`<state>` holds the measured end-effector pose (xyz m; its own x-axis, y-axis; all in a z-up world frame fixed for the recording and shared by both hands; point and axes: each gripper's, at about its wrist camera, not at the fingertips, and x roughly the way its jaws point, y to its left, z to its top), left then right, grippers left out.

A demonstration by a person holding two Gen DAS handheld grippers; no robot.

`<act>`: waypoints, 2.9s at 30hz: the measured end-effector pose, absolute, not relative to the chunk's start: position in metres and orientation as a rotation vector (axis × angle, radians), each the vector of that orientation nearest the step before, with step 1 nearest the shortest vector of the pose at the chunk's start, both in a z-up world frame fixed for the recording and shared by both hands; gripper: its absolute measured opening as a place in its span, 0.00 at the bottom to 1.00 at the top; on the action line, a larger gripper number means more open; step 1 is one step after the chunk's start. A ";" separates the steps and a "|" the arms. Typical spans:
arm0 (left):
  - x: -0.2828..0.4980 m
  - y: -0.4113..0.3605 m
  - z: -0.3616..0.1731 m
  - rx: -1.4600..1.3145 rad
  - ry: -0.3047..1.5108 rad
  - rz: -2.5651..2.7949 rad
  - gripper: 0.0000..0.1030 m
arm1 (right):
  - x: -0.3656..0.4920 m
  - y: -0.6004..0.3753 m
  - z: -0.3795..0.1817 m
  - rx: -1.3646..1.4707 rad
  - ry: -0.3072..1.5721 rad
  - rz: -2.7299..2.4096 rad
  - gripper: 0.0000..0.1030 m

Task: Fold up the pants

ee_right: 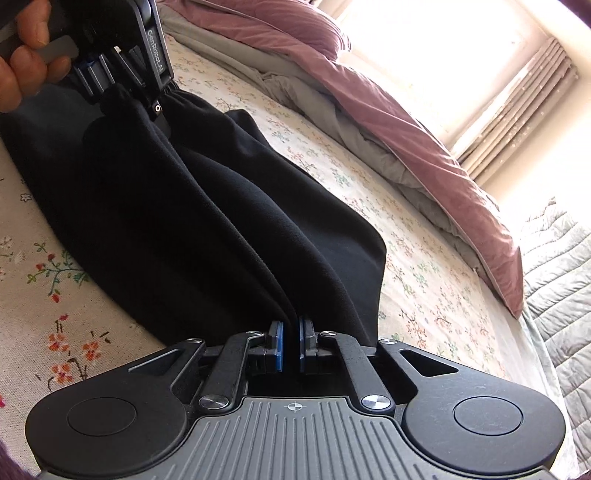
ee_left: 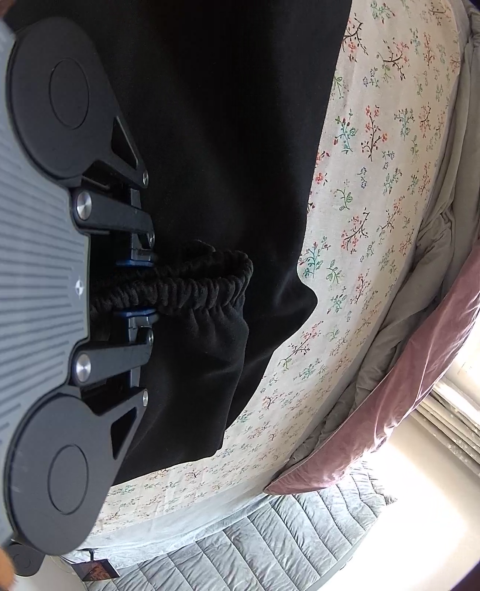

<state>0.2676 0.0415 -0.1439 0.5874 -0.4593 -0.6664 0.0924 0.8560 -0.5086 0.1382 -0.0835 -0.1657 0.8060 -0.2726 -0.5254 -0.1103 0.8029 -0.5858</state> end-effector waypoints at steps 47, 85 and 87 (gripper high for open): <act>0.223 0.015 -0.149 -0.283 0.893 -0.495 0.17 | 0.254 -0.237 -0.126 0.168 0.905 0.281 0.36; 0.215 0.078 -0.109 -0.311 0.766 -0.390 0.46 | 0.278 -0.204 -0.113 -0.223 0.694 0.008 0.22; 0.209 0.102 -0.106 -0.366 0.748 -0.313 0.51 | 0.252 -0.196 -0.105 -0.182 0.712 0.080 0.22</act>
<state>0.2089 0.1024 -0.1060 0.6924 -0.4012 -0.5997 0.1452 0.8916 -0.4289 0.2524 -0.1956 -0.1050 0.7548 0.0110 -0.6559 -0.1351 0.9810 -0.1390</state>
